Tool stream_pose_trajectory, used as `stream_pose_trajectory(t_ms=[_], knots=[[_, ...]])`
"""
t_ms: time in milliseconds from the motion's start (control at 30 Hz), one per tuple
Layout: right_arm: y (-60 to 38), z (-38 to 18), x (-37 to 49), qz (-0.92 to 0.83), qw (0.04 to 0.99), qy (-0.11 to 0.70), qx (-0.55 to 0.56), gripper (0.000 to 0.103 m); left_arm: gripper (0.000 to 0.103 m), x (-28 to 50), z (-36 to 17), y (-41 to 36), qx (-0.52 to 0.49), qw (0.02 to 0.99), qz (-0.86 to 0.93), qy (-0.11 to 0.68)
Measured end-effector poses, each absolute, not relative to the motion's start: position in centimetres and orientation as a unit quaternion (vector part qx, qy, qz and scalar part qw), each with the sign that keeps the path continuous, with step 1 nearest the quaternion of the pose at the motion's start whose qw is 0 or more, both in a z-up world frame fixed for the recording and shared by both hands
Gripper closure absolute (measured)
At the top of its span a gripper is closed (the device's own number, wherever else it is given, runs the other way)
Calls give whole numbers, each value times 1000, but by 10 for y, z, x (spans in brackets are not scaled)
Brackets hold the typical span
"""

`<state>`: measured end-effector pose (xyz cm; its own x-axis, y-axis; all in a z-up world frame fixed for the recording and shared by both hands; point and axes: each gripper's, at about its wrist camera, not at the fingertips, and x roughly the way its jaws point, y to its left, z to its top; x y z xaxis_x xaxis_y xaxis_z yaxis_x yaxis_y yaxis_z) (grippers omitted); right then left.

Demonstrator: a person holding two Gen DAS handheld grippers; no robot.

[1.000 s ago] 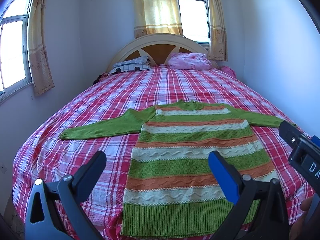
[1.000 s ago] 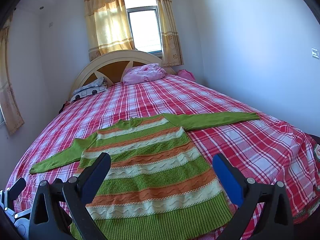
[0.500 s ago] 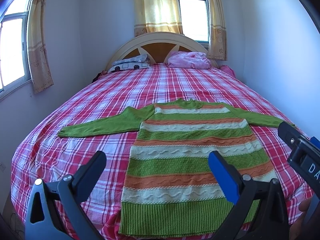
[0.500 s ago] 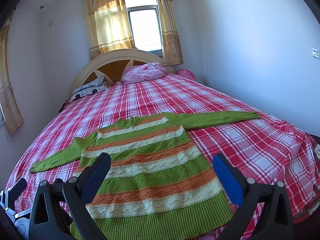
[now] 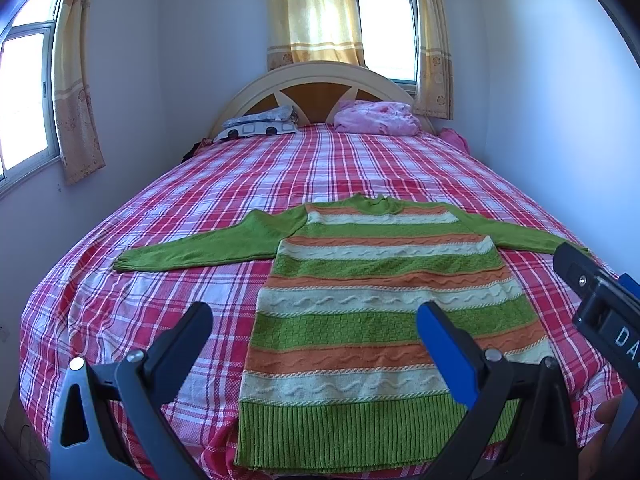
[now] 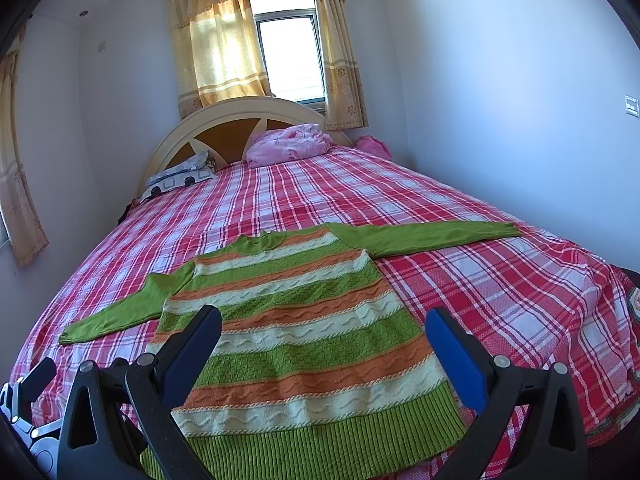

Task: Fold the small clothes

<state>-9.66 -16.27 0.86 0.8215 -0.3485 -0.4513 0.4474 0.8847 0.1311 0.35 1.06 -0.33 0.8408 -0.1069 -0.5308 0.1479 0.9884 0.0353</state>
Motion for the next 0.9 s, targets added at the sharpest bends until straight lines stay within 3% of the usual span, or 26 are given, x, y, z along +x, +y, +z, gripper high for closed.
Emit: stream_pose_trajectory(t_ms=[900], knots=[[-159,5,-94,-209,947,217,114,1,0,5,-6,9,36,957,-68,279]])
